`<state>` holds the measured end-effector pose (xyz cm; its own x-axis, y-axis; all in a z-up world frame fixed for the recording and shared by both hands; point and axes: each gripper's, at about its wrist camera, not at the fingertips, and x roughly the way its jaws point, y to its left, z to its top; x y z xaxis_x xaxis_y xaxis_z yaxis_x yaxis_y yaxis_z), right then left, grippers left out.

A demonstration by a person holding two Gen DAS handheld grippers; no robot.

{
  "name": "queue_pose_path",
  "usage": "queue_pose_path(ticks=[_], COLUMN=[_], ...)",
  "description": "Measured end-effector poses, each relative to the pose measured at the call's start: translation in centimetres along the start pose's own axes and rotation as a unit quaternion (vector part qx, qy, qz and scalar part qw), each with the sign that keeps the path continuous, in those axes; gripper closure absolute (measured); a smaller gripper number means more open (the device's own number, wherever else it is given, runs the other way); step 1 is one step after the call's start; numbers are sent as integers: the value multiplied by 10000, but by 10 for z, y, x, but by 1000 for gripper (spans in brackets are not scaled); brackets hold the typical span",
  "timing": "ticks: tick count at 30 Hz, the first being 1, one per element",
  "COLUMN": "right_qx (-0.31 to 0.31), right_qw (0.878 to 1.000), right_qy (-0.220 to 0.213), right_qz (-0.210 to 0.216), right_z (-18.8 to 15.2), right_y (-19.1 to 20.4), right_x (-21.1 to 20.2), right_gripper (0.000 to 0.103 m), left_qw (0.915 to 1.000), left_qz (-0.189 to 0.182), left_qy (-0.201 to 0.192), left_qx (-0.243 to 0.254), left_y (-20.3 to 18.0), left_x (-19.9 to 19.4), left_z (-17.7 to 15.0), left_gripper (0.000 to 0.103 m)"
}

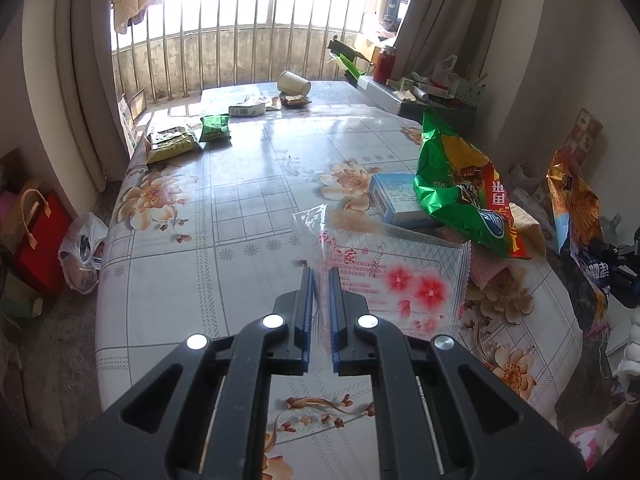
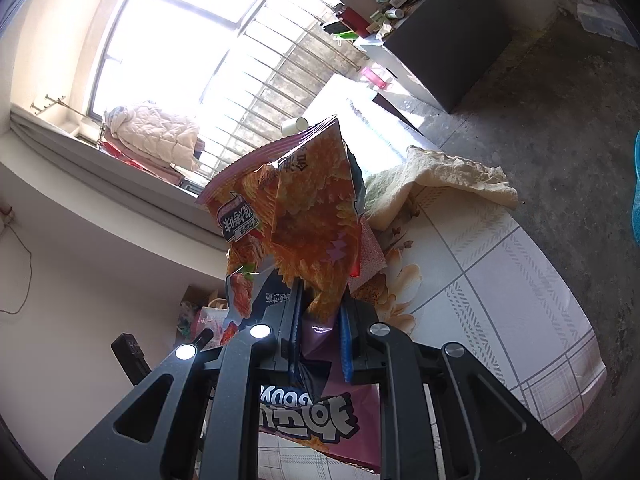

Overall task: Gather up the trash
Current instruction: 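Grasp the clear plastic bag with the left tool while the right tool grasps the pink snack bag, then carry the clear bag and pink snack bag over the wastebasket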

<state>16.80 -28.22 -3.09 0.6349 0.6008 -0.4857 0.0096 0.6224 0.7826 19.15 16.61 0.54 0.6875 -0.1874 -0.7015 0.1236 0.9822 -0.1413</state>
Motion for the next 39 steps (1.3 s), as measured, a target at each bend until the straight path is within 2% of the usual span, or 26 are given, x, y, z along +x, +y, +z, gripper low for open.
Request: queue_pose_path(ticks=[8, 14, 19, 25, 32, 39], right_qx=[11, 95, 265, 512, 878, 1510], right_qw=[9998, 9990, 9971, 9916, 9730, 9436], right_qy=[-150, -383, -690, -1186, -1992, -2628], right_qz=[161, 210, 165, -117, -766, -1334], right_z=[-8, -16, -24, -34, -49, -64], right_y=[-1, -11, -28, -57, -103, -164], right_x=[-27, -53, -86, -140, -218, -280], right_gripper=[87, 87, 87, 87, 87, 87], left_qw=[9991, 9968, 9921, 9814, 9641, 9443], left_qz=[-269, -563, -947, -1570, -2222, -2613], left_qy=[-272, -401, -477, -432, -36, 450], left_qx=[173, 401, 676, 1017, 1452, 1948], left_y=[-21, -53, -94, -158, -250, -352], left_x=[-36, -50, -52, -39, -9, 29], left_z=[2, 5, 10, 17, 25, 18], left_gripper=[97, 97, 97, 97, 97, 97])
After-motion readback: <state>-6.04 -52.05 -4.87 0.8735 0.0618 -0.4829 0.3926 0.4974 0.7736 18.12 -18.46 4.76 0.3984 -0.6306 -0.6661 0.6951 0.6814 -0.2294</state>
